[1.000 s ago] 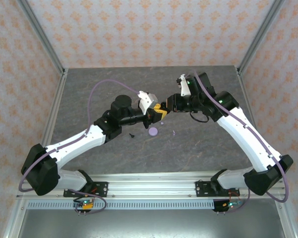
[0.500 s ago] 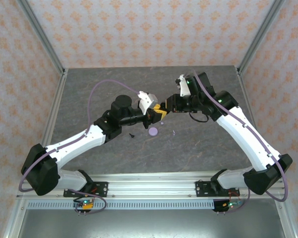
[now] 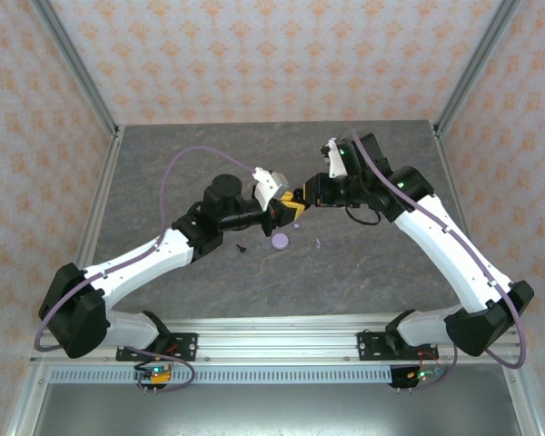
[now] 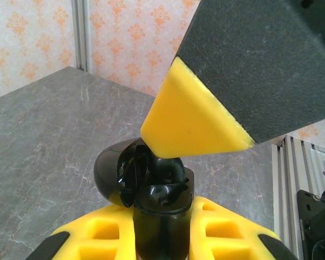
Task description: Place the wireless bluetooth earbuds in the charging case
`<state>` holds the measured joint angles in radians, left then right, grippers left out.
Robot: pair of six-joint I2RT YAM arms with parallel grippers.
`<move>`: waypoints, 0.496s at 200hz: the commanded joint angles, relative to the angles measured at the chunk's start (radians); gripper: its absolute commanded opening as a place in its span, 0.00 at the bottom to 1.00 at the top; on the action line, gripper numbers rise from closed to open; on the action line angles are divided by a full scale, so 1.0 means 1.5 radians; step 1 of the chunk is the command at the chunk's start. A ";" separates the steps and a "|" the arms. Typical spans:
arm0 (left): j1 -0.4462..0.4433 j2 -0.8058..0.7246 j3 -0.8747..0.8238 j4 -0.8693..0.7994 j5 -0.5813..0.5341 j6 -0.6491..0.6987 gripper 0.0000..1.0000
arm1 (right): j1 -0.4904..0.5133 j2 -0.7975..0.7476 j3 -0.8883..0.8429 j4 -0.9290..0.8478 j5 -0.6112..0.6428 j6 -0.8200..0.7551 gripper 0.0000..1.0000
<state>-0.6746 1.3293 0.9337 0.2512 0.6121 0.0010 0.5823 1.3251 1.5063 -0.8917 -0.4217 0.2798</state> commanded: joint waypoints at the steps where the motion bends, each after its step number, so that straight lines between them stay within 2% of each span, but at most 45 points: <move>1: -0.003 -0.015 0.013 0.053 -0.022 0.014 0.07 | 0.001 -0.004 0.007 -0.058 0.030 0.007 0.18; 56: -0.003 -0.006 0.015 0.043 -0.014 0.046 0.07 | 0.001 -0.061 -0.001 -0.010 0.024 0.007 0.32; 99: -0.003 0.000 0.011 0.059 0.009 0.085 0.07 | 0.001 -0.086 0.007 0.001 0.048 -0.006 0.35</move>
<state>-0.6800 1.3293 0.9340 0.2729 0.6018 0.0689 0.5819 1.2167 1.5066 -0.9009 -0.3912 0.2867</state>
